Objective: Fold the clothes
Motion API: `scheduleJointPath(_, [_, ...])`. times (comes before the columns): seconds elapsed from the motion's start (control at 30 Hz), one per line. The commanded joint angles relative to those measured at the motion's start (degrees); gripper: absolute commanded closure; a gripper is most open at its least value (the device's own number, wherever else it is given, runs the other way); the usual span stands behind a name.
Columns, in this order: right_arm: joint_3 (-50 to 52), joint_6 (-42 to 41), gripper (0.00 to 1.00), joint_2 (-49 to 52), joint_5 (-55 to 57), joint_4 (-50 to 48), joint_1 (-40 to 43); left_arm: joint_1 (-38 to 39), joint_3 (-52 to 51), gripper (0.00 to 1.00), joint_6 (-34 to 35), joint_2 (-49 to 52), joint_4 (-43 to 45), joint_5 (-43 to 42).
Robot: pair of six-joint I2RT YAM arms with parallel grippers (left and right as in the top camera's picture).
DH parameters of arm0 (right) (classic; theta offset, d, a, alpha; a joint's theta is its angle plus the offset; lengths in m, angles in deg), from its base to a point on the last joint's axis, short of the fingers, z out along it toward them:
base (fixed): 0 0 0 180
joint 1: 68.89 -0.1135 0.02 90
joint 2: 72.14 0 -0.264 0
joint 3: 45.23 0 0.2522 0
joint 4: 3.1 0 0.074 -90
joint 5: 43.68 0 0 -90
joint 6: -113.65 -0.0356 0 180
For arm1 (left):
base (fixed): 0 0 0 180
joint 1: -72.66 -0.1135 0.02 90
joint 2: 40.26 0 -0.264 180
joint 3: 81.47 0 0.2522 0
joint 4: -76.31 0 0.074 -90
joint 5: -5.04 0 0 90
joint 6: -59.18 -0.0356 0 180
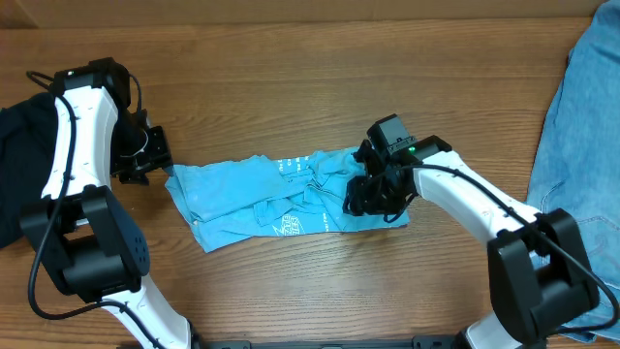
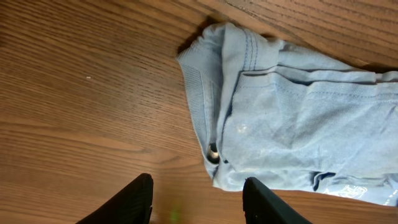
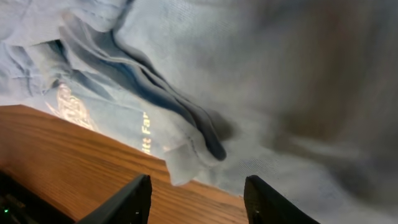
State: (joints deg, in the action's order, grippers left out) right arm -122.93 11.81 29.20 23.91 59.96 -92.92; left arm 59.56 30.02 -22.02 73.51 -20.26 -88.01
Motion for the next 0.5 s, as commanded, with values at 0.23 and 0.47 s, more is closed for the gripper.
scheduleJointPath(0.23, [0.72,-0.13,0.73,3.26,-6.03,-3.02,-0.02,0.48,-0.13,0.49,-1.09,-1.92,0.24,-0.66])
scheduleJointPath(0.47, [0.72,4.85,0.96,3.26,-13.94,-5.42,-5.79,0.48,-0.13,0.5,-1.07,-1.92,0.22,-0.68])
